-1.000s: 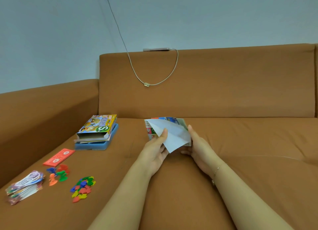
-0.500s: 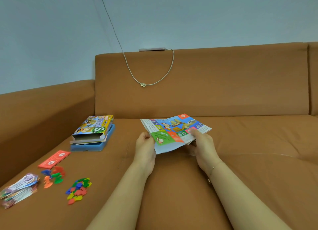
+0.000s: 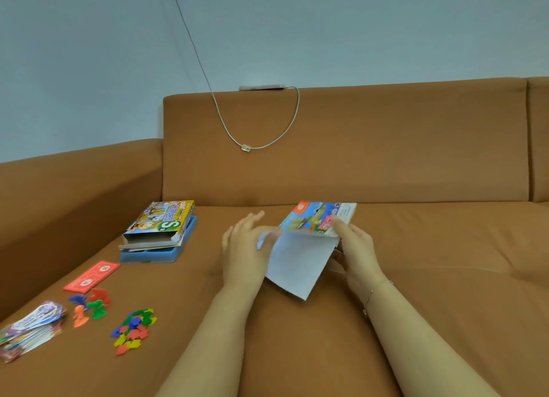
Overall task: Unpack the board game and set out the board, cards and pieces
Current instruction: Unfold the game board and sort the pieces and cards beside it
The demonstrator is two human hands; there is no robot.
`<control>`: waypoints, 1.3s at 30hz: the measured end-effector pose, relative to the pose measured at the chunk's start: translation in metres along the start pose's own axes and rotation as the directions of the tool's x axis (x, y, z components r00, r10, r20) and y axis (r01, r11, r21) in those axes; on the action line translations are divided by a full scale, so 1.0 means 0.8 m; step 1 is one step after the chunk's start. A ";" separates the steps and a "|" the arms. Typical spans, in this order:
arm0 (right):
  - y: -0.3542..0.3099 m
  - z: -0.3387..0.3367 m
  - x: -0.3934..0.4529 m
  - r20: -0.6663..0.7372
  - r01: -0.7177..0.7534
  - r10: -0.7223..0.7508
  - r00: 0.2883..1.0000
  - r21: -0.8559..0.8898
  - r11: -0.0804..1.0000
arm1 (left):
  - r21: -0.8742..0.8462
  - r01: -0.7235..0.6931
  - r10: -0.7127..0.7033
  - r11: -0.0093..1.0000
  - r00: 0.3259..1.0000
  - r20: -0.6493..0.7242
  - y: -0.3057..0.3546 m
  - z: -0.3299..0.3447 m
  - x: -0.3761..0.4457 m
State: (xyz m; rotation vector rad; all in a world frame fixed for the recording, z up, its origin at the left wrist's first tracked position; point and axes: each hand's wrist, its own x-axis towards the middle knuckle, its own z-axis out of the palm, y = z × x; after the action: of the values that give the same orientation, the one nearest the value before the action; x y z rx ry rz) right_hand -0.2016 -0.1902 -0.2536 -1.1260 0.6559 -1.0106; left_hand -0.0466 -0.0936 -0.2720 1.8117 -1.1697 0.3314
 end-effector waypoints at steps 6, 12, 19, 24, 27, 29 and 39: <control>-0.001 0.003 0.001 0.034 -0.030 0.033 0.999 -0.094 0.995 | -0.357 0.219 -0.280 0.908 0.951 -0.129 0.010 -0.007 0.001; 0.002 0.001 -0.003 0.005 0.009 -0.009 1.000 -0.127 0.992 | -0.709 0.407 -0.563 0.575 0.826 0.018 0.009 -0.013 0.004; 0.007 -0.004 0.008 -0.142 0.130 -0.138 0.980 -0.063 0.989 | -0.859 0.481 -0.713 0.176 0.664 0.225 0.011 -0.021 0.005; 0.012 -0.012 0.013 -0.158 0.064 -0.076 0.985 -0.076 0.995 | -0.875 0.472 -0.734 0.103 0.630 0.254 0.007 -0.018 0.004; 0.019 -0.014 0.020 -0.215 0.045 -0.068 0.974 -0.110 0.993 | -0.880 0.473 -0.752 0.053 0.598 0.276 0.005 -0.017 0.005; 0.022 -0.015 0.024 -0.267 0.064 -0.148 0.952 -0.297 0.953 | -0.879 0.474 -0.759 0.042 0.587 0.281 0.006 -0.017 0.006; 0.022 -0.007 0.004 -0.011 0.096 -0.163 0.987 -0.770 0.631 | -0.876 0.459 -0.741 0.147 0.638 0.210 0.019 -0.025 0.003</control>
State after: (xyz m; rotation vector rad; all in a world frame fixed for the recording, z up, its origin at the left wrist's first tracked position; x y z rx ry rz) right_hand -0.1993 -0.1938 -0.2716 -1.9185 1.1493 -0.9062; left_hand -0.0532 -0.0805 -0.2516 1.0235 -0.1342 -0.4841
